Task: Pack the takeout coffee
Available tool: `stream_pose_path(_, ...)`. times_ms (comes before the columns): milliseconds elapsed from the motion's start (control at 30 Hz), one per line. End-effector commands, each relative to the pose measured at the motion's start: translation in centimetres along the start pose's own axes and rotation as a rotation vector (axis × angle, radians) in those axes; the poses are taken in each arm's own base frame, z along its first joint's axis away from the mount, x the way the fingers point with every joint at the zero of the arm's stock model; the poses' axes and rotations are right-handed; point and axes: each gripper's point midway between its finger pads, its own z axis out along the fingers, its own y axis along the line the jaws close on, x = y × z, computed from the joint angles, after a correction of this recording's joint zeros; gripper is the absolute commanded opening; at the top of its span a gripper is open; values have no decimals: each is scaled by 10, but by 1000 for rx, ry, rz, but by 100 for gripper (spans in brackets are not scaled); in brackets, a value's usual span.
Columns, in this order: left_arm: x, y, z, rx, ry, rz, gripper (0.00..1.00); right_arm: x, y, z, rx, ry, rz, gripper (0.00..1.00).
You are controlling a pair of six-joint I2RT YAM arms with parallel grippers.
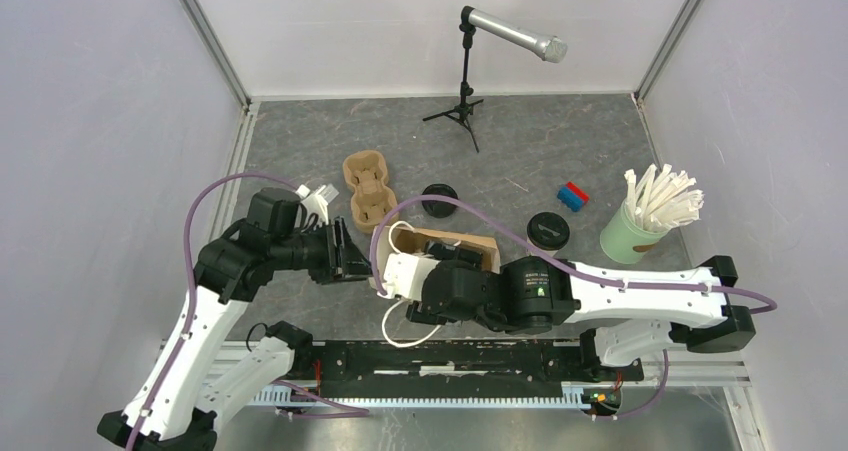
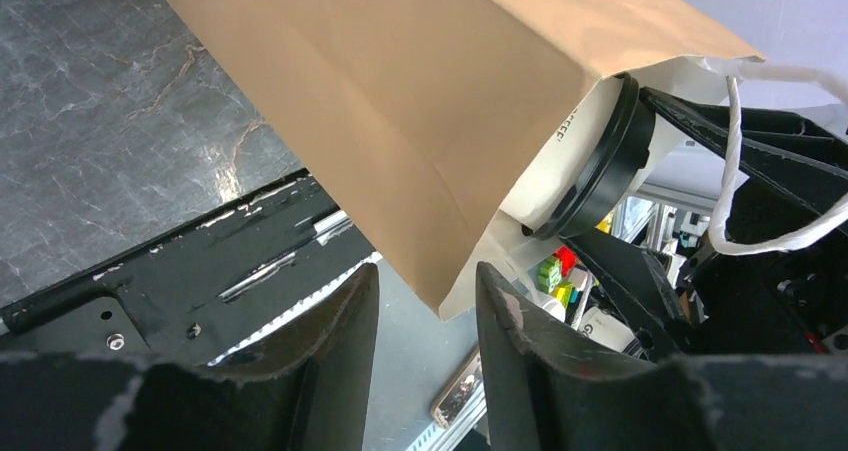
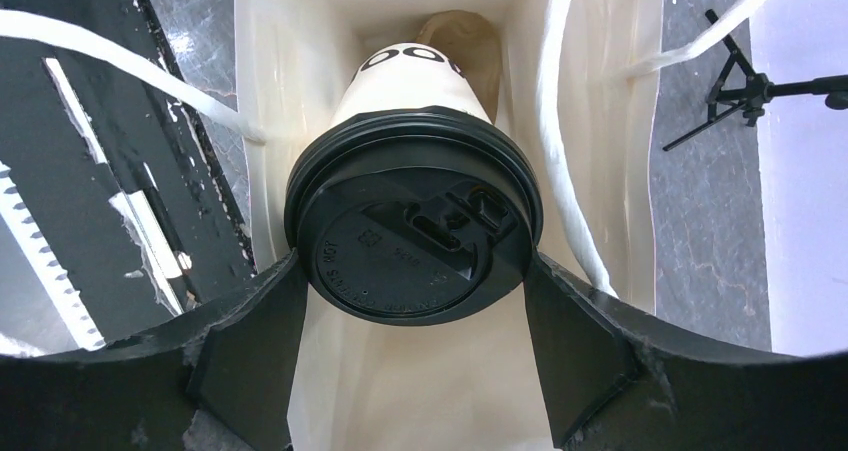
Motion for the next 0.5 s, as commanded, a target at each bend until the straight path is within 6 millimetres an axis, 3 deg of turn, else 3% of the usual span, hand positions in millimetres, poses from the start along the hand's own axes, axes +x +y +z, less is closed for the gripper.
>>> stream_pose_path(0,-2,-8,3,54,20,74,45,-15,-6,-3,32,-72,24,63)
stream_pose_path(100,-4,-10,3,57,25,84,36,-14,3,5,-2,-73,-17,64)
stream_pose_path(200,-5,-12,3,65,34,85,17,-7,7,16,3,-32,-60,64)
stream_pose_path(267,-3,-14,3,75,47,80,10,-2,9,22,10,-1,-80,63)
stream_pose_path(467,4,-11,0,65,78,118,7,4,12,30,10,18,-90,63)
